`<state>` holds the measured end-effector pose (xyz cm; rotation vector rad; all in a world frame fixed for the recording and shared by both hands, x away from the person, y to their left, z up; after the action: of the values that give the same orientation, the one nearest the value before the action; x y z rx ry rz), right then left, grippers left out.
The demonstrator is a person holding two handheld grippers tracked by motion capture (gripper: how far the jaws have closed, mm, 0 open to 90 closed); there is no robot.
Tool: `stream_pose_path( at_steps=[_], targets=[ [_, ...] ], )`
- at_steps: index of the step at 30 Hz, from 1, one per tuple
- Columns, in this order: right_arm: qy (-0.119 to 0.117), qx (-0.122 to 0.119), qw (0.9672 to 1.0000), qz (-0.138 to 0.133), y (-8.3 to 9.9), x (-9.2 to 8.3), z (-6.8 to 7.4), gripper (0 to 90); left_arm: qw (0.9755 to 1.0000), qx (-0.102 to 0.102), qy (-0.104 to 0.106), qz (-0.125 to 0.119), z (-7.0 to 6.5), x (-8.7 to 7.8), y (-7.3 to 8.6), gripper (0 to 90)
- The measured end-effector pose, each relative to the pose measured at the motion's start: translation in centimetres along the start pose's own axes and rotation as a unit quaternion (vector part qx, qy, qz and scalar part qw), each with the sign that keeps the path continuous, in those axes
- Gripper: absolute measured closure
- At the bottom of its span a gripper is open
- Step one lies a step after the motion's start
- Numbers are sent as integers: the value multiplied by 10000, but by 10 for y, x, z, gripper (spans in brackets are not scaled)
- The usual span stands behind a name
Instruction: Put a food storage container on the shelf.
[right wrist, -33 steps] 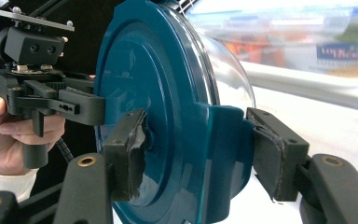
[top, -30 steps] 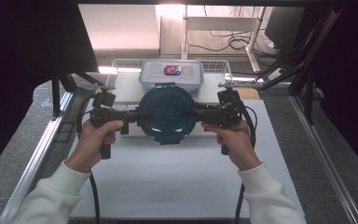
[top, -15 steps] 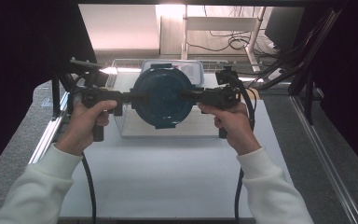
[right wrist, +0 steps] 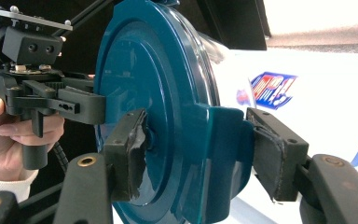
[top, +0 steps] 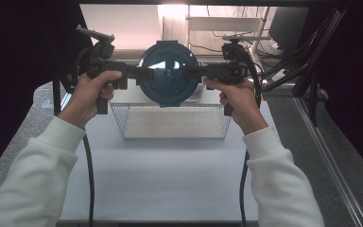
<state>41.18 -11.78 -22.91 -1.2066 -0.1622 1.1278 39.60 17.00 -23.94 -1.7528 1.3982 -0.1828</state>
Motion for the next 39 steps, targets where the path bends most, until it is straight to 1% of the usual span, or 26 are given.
stream_pose_path(
  at_steps=[4, 5, 6, 7, 9, 10, 15, 16, 18, 21, 22, 23, 25, 27, 29, 30, 33, 34, 36, 39],
  targets=[
    [15, 86, 10000, 1, -10, 4, -8, 401, 10000, -4, 30, 48, 6, 6, -13, 395],
    [20, 90, 10000, 6, -12, 4, -10, 401, 10000, -22, 51, 66, 9, 9, -17, 395],
    [51, 113, 9999, -8, -15, 5, -13, 401, 9999, -89, 60, 78, 11, 11, -20, 395],
    [57, 147, 9999, -23, -17, 6, -16, 401, 9999, -80, 75, 93, 13, 13, -24, 395],
    [47, 228, 9997, -28, -22, 8, -22, 402, 9999, -24, 35, 129, 15, 16, -31, 394],
    [40, 235, 9997, -23, -24, 9, -25, 402, 9999, -46, 39, 129, 17, 18, -34, 394],
    [104, 370, 9992, 67, -33, 21, -36, 402, 9996, -207, 84, 196, 35, 26, -43, 390],
    [116, 405, 9991, 92, -34, 24, -39, 402, 9994, -279, 75, 188, 39, 27, -44, 390],
    [134, 455, 9988, 125, -35, 30, -43, 402, 9991, -346, 65, 222, 46, 31, -47, 387],
    [128, 685, 9974, 155, -37, 38, -51, 402, 9987, -473, 144, 150, 55, 33, -49, 391],
    [122, 727, 9972, 143, -37, 40, -53, 401, 9987, -484, 121, 123, 56, 34, -50, 392],
    [113, 751, 9970, 147, -39, 42, -55, 401, 9984, -539, 133, 101, 59, 34, -51, 392],
    [118, 917, 9955, 186, -40, 46, -59, 398, 9973, -703, 204, 52, 65, 36, -52, 387],
    [94, 1126, 9934, 202, -41, 50, -64, 396, 9965, -800, 228, -9, 69, 38, -53, 380],
    [66, 1383, 9902, 205, -41, 54, -69, 394, 9959, -879, 225, -70, 73, 42, -54, 370],
    [51, 1497, 9885, 205, -41, 55, -72, 392, 9952, -949, 228, -101, 74, 43, -54, 364],
    [18, 1824, 9831, 188, -40, 60, -80, 389, 9939, -1067, 259, -134, 79, 47, -53, 350],
    [18, 1890, 9818, 177, -39, 62, -83, 390, 9931, -1132, 283, -142, 81, 48, -53, 346],
    [15, 1999, 9797, 134, -38, 64, -85, 389, 9923, -1180, 320, -216, 84, 49, -52, 337],
    [-16, 2088, 9779, 70, -37, 66, -87, 390, 9923, -1152, 351, -297, 86, 51, -51, 333]
  ],
)
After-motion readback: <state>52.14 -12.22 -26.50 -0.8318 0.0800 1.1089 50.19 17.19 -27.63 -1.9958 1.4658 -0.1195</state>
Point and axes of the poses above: each handheld gripper's, and its own axes: x roughly forward along the jaws, y roughly out of its underside, z roughly to its left, the point moved 2 cm from there along x, roughly forward along the jaws, and after that the axes turned 5 degrees about y, right-handed, at the moved point
